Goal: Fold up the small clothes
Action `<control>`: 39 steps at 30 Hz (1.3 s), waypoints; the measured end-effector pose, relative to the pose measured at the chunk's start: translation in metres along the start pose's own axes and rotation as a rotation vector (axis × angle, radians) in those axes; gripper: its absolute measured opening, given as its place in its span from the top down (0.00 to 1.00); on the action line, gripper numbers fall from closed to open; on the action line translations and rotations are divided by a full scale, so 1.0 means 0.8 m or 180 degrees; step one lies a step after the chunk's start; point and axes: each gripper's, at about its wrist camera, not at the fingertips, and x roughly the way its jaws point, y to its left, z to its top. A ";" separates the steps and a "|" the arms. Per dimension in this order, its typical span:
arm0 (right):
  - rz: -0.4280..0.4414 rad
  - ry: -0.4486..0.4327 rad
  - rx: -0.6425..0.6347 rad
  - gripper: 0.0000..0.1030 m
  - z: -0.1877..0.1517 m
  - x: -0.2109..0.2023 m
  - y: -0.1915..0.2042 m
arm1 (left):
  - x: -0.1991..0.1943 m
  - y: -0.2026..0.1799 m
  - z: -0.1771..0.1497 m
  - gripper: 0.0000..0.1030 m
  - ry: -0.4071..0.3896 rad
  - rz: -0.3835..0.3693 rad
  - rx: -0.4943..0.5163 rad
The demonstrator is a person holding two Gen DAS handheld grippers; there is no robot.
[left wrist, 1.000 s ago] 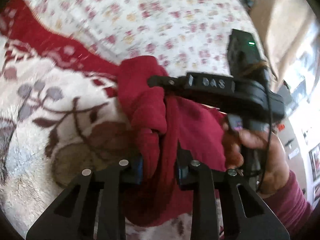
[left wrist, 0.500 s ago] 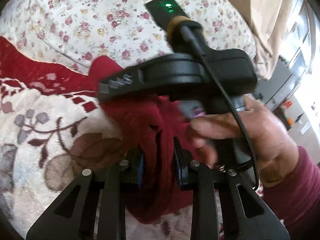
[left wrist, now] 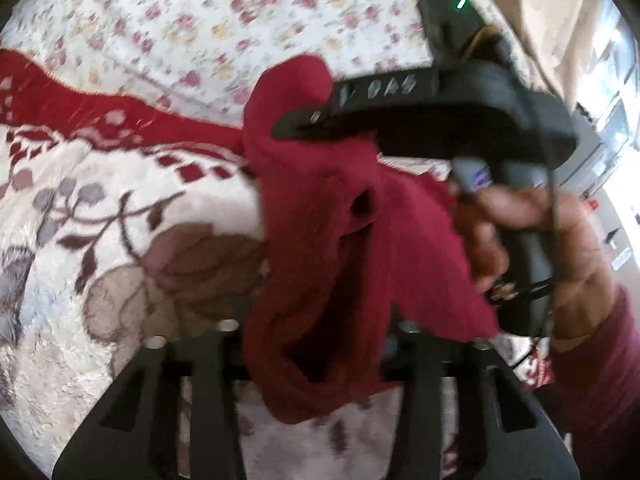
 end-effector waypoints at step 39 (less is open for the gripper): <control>0.0553 -0.0465 0.1484 0.24 -0.142 -0.160 -0.246 | 0.066 -0.203 0.008 0.76 0.0312 -0.0703 0.0695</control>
